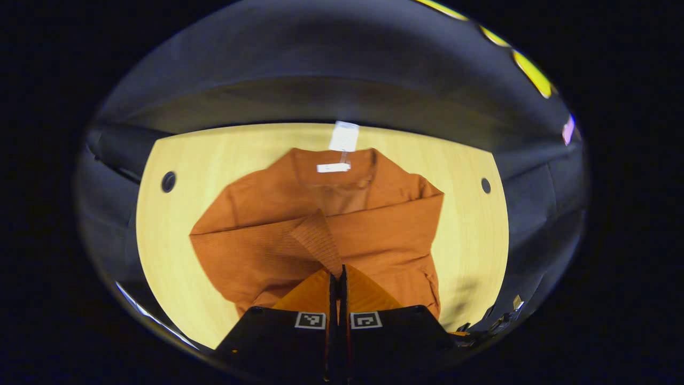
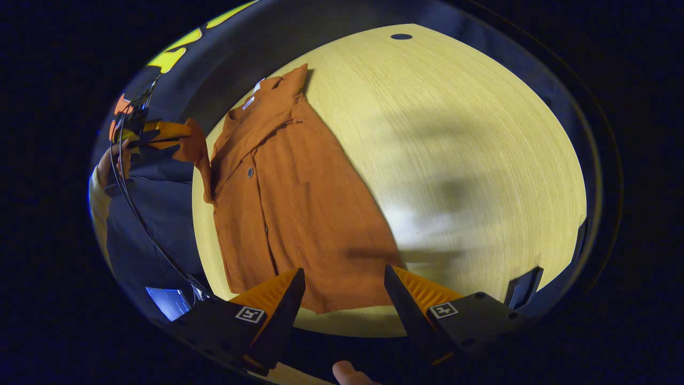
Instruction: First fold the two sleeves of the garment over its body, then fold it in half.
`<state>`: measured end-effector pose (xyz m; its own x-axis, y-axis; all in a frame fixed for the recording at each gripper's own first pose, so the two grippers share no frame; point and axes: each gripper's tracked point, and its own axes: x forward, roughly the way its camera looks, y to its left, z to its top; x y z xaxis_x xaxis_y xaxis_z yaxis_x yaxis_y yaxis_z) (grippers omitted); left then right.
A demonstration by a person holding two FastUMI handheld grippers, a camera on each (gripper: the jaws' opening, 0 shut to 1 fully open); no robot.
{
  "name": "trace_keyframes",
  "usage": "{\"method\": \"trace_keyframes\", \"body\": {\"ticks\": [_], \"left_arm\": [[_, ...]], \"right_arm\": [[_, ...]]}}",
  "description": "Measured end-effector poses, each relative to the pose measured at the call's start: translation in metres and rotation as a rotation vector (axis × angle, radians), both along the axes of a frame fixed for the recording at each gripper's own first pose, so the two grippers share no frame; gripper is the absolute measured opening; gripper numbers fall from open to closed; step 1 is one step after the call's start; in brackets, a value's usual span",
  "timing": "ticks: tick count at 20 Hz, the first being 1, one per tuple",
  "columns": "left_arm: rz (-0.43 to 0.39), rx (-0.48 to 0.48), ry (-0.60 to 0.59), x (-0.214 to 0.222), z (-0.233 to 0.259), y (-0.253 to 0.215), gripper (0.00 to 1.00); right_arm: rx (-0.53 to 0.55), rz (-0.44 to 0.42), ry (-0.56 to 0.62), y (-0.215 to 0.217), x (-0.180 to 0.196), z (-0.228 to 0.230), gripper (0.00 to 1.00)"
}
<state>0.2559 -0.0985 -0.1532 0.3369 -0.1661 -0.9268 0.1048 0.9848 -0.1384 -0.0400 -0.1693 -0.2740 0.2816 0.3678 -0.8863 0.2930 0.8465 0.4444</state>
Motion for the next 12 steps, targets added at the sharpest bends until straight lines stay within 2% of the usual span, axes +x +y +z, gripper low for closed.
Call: {"method": "trace_keyframes", "body": {"ticks": [3, 7, 9, 12], "left_arm": [[-0.070, 0.024, 0.036, 0.005, -0.028, -0.047, 0.03], [-0.090, 0.018, 0.060, 0.012, -0.052, -0.087, 0.03], [-0.083, 0.028, 0.057, 0.016, -0.059, -0.099, 0.03], [-0.052, -0.018, 0.065, 0.017, -0.070, -0.115, 0.03]], "right_arm": [[0.064, -0.091, -0.018, -0.006, 0.003, 0.000, 0.95], [0.025, -0.120, 0.007, -0.026, -0.011, -0.012, 0.95], [0.030, -0.134, 0.005, -0.028, -0.018, -0.014, 0.95], [0.031, -0.148, 0.009, -0.030, -0.029, -0.017, 0.95]]}}
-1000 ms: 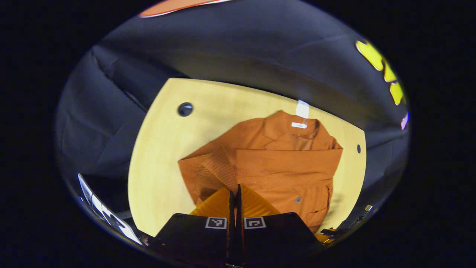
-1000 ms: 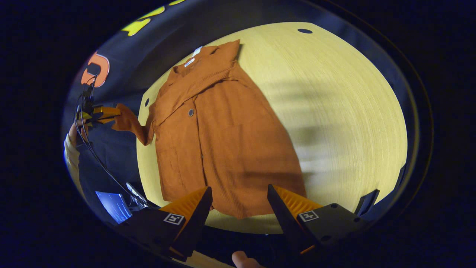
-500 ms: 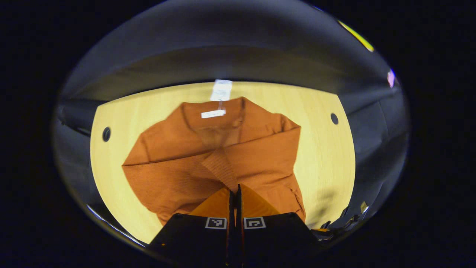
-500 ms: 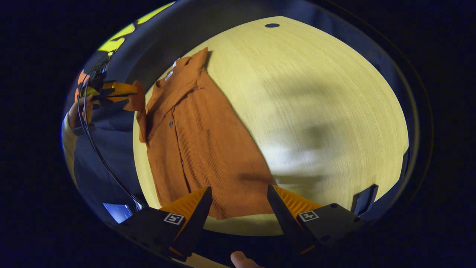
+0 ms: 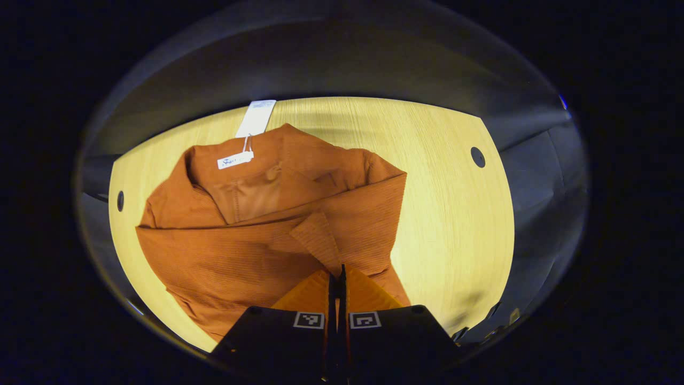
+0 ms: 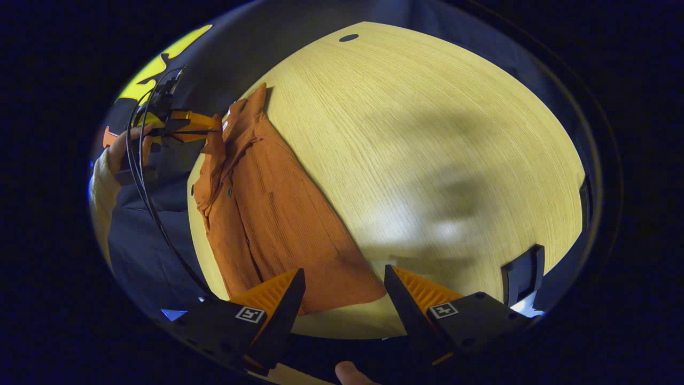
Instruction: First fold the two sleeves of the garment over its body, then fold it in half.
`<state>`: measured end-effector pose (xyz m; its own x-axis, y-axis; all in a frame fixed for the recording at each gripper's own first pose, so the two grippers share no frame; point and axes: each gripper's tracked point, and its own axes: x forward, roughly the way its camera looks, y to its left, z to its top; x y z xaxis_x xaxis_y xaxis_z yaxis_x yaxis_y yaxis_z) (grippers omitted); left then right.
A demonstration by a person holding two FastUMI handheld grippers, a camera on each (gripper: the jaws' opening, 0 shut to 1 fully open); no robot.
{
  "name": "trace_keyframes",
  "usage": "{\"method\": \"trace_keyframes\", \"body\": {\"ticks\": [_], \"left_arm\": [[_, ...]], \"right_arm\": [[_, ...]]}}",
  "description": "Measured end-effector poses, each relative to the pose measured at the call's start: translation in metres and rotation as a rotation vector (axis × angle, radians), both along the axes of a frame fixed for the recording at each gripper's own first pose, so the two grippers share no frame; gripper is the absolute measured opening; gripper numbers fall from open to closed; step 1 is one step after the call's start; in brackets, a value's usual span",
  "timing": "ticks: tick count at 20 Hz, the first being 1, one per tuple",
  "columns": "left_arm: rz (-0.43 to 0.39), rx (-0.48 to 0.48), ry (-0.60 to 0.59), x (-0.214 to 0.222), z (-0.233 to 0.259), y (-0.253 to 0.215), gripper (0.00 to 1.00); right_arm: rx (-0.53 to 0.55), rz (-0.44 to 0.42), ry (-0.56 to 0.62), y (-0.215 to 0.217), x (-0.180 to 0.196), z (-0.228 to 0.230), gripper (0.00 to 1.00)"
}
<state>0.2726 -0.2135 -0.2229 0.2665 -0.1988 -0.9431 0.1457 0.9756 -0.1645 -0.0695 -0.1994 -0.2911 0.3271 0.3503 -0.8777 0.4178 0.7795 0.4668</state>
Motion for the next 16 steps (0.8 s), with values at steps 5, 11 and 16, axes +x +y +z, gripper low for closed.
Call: {"method": "trace_keyframes", "body": {"ticks": [5, 11, 16], "left_arm": [[0.047, -0.071, 0.025, -0.012, -0.007, -0.024, 0.31], [0.071, -0.090, -0.011, -0.033, 0.008, -0.013, 1.00], [0.051, -0.122, -0.053, -0.074, 0.017, 0.017, 1.00]], "right_arm": [[-0.006, -0.009, 0.009, -0.004, -0.014, -0.004, 0.95], [-0.033, 0.008, 0.006, -0.015, -0.023, -0.002, 0.95], [-0.064, 0.067, -0.012, -0.017, -0.026, 0.003, 0.95]]}}
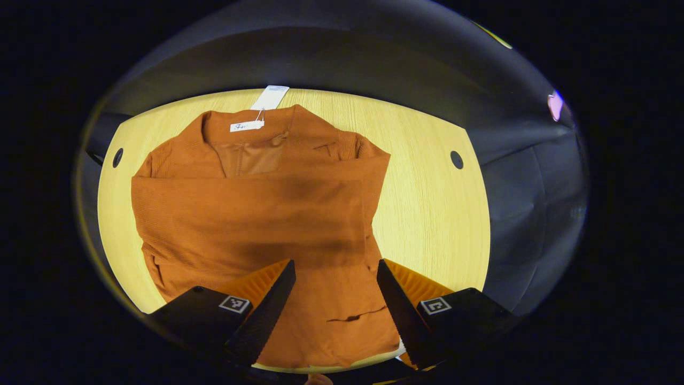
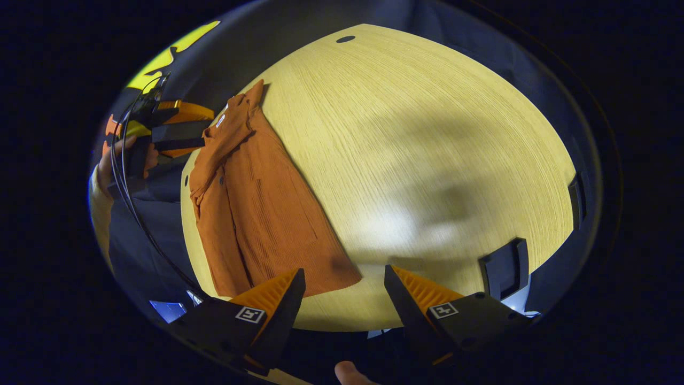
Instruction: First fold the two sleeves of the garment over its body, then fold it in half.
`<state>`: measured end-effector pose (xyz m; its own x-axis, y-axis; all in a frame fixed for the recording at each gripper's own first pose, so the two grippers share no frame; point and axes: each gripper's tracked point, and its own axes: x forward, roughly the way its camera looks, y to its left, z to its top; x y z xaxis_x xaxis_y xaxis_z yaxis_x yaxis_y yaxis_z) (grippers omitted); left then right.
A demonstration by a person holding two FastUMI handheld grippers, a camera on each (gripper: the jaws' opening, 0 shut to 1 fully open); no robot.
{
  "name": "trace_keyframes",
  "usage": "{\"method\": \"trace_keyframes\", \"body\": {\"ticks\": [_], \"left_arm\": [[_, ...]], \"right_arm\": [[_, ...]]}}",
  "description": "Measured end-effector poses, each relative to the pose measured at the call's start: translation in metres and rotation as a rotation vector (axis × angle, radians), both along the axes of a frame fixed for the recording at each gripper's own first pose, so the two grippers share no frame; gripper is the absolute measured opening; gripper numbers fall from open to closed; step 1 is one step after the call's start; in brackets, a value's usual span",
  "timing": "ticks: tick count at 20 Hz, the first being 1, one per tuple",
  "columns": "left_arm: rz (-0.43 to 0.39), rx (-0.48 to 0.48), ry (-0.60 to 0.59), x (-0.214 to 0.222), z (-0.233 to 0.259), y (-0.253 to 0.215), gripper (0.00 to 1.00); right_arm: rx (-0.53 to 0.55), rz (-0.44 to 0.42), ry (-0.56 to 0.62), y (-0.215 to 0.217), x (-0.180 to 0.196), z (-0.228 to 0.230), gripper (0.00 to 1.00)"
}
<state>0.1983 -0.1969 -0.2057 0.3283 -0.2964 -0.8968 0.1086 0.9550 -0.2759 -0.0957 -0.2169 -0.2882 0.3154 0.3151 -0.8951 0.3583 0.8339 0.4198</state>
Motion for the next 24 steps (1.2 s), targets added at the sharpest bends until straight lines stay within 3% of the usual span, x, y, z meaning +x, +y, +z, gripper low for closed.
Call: {"method": "trace_keyframes", "body": {"ticks": [4, 12, 17, 21, 24], "left_arm": [[-0.013, 0.007, -0.036, -0.053, -0.017, 0.045, 1.00], [0.084, -0.034, 0.003, -0.160, -0.068, 0.138, 1.00], [0.132, -0.050, 0.041, -0.222, -0.092, 0.188, 0.99], [0.127, -0.111, 0.048, -0.266, -0.093, 0.230, 0.99], [0.188, -0.156, 0.116, -0.293, -0.097, 0.278, 0.98]], "right_arm": [[-0.050, 0.088, 0.004, 0.000, -0.001, -0.004, 0.95], [-0.070, 0.195, 0.021, 0.019, 0.004, -0.007, 0.95], [-0.129, 0.285, 0.084, 0.005, 0.003, -0.022, 0.95], [-0.053, 0.300, 0.111, 0.005, 0.011, -0.025, 0.95], [-0.035, 0.324, 0.149, -0.006, 0.015, -0.036, 0.95]]}}
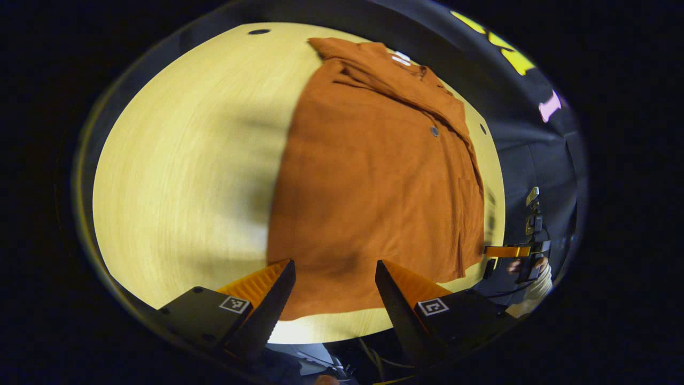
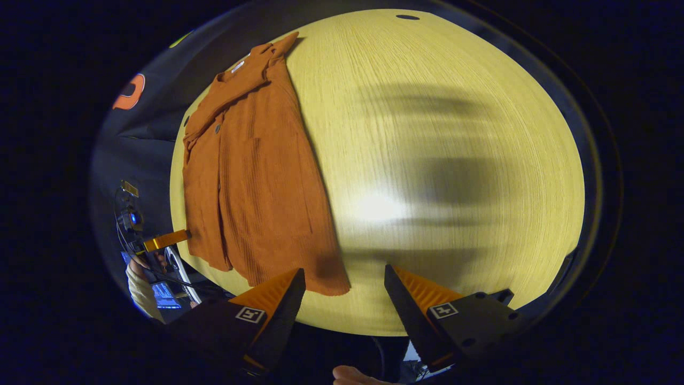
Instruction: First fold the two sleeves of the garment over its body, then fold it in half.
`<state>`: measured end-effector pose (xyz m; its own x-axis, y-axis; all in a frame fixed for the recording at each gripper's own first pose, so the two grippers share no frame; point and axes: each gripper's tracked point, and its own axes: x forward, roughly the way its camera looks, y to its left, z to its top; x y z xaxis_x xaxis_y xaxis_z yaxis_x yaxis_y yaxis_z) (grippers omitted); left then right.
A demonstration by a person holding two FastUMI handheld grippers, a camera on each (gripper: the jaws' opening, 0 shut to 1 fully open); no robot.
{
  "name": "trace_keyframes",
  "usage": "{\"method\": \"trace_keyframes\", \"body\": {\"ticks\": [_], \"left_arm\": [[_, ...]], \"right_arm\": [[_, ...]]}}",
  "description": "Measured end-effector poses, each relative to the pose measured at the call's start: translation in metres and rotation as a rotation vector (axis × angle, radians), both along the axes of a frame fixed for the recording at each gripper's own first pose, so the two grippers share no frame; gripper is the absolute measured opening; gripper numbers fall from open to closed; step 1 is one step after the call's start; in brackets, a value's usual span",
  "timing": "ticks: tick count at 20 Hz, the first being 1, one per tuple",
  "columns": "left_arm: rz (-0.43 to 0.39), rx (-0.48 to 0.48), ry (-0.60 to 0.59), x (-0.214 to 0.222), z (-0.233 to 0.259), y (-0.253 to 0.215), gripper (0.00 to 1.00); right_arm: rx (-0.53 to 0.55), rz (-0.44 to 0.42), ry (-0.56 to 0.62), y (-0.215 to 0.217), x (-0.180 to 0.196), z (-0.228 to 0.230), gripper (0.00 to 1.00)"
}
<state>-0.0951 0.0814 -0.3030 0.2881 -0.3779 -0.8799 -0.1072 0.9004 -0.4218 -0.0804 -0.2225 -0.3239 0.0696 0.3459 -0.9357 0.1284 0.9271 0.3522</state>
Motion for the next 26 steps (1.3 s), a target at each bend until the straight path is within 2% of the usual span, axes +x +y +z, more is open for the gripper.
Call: {"method": "trace_keyframes", "body": {"ticks": [3, 6, 9, 12, 14, 18, 22, 25, 26], "left_arm": [[0.013, -0.059, -0.003, -0.005, 0.005, 0.022, 0.98], [-0.025, -0.065, 0.026, -0.011, 0.004, 0.035, 0.98], [-0.039, -0.110, 0.081, -0.019, 0.000, 0.033, 0.97], [-0.086, -0.107, 0.092, -0.031, -0.008, 0.029, 0.97], [-0.107, -0.102, 0.095, -0.029, -0.010, 0.028, 0.94], [-0.115, -0.165, 0.099, -0.019, -0.005, 0.004, 0.91], [-0.135, -0.153, 0.087, -0.017, -0.005, -0.003, 0.91], [-0.125, -0.083, 0.077, -0.015, -0.012, 0.005, 0.85], [-0.108, -0.084, 0.075, -0.014, -0.012, 0.005, 0.72]], "right_arm": [[0.020, 0.014, 0.012, -0.006, 0.000, 0.001, 0.91], [0.034, 0.021, 0.022, -0.012, -0.007, 0.001, 0.91], [0.087, -0.027, 0.029, -0.013, -0.004, 0.002, 0.89], [0.149, -0.035, 0.008, -0.003, 0.000, 0.005, 0.90], [0.159, -0.008, -0.011, 0.004, 0.000, 0.005, 0.90], [0.170, 0.028, -0.008, 0.026, 0.002, 0.004, 0.90], [0.183, 0.050, -0.015, 0.048, 0.007, 0.003, 0.89], [0.162, 0.093, -0.040, 0.055, 0.004, 0.001, 0.77], [0.152, 0.098, -0.043, 0.056, 0.004, -0.001, 0.77]]}}
